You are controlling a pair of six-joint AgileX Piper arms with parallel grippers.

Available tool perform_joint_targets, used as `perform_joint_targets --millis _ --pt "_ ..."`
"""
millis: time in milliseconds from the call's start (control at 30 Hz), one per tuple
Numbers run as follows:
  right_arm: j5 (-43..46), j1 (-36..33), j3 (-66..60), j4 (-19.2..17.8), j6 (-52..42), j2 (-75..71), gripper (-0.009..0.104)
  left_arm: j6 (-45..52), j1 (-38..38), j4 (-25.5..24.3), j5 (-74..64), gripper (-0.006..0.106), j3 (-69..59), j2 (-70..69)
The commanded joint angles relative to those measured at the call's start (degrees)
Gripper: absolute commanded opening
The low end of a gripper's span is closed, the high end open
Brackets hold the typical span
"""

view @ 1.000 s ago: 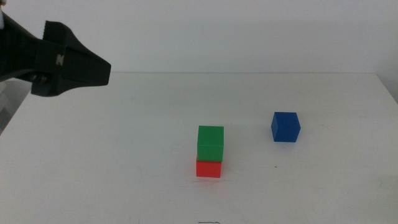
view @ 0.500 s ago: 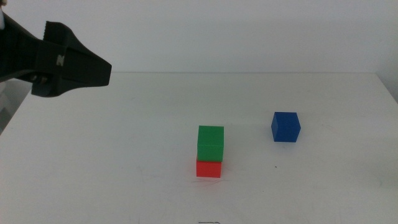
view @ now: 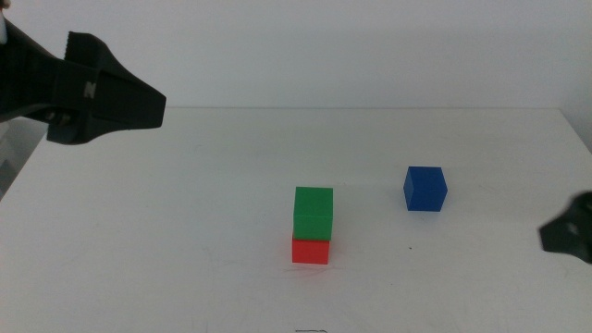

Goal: Stack red cubes first, then green, then blue cubes in a specific spot.

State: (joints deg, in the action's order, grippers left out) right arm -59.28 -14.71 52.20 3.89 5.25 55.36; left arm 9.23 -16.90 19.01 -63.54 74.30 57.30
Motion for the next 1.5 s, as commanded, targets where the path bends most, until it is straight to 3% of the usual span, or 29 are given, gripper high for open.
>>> perform_joint_targets --millis 0,267,400,633,900,1467 --pt "-1.2 -1.2 5.9 0.1 1.3 4.9 0.061 0.1 -0.1 1.6 3.1 0.094 1.5 -0.7" --pt "-0.5 -3.4 18.2 -0.4 4.6 22.7 0.062 0.1 -0.1 1.6 3.1 0.094 1.5 -0.7" --pt "-1.1 -3.3 26.6 -2.0 7.5 31.5 0.069 0.1 -0.1 1.6 3.1 0.094 1.5 -0.7" --pt "-6.9 -3.3 40.4 -5.5 8.4 45.2 0.086 0.1 -0.1 1.6 3.1 0.094 1.5 -0.7" --pt "-14.7 -3.2 56.2 -7.6 10.2 58.1 0.086 0.1 -0.1 1.6 3.1 0.094 1.5 -0.7" --pt "-15.0 -1.6 59.3 -6.1 7.6 68.0 0.086 0.1 -0.1 1.6 3.1 0.094 1.5 -0.7"
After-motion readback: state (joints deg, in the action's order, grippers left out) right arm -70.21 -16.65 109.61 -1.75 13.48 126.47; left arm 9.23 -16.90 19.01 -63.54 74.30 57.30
